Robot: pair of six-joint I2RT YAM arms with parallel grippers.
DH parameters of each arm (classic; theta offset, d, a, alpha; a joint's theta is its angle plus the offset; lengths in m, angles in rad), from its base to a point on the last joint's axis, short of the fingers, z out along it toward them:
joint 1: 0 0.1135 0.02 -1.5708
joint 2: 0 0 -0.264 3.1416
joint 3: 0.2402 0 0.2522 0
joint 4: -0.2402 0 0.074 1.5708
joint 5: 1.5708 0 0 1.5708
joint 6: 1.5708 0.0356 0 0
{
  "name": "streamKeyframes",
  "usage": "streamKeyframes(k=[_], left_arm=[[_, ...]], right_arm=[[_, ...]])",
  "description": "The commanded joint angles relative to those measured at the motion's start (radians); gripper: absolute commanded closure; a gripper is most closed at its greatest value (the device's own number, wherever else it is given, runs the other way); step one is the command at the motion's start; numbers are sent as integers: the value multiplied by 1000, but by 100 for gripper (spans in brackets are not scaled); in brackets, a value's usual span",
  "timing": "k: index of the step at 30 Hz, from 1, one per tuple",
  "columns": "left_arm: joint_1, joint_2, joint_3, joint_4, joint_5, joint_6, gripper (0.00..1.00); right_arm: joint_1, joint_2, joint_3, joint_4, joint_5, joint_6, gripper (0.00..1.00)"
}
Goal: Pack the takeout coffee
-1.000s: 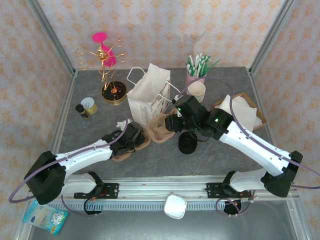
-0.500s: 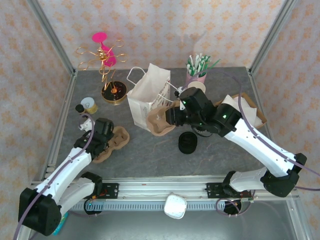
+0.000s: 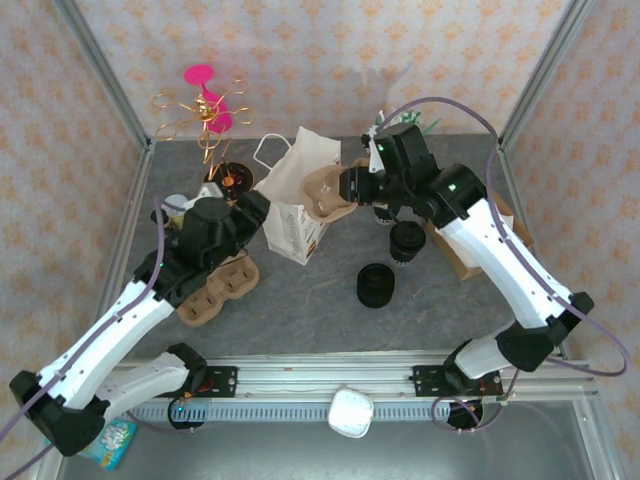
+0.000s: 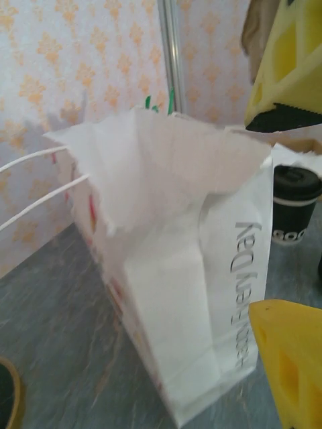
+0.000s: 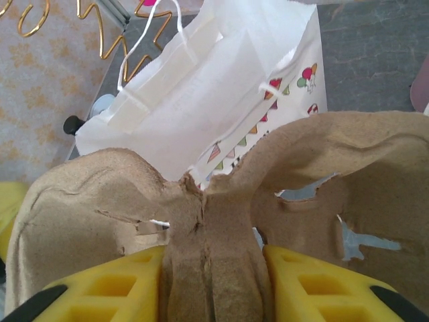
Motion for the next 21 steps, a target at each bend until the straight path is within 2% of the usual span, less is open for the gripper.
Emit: streamKeyframes(k=[1,4,8,11,17,21], left_arm=[[-18,75,46,44,-25,-82,33],[-18,149,99,30,-39,-61,33],[-17,222,165,-55,-123,-50,37],[-1,256,168,-38,-109,-39,41],[19,281,158,-27,-81,-32,61],[22,291,187,-80,-51,-5,77]], right_arm=[[-9,29,65,-6,-29,-44,62],[-19,51,98,-4,-28,-48,62],[-23,69,128,-17,-11,-53,63],[-22,66,136,-28,4,-61,63],[-23,72,171,-43,-7,-75,63],[-23,88,215,-65,-26,-92,63]])
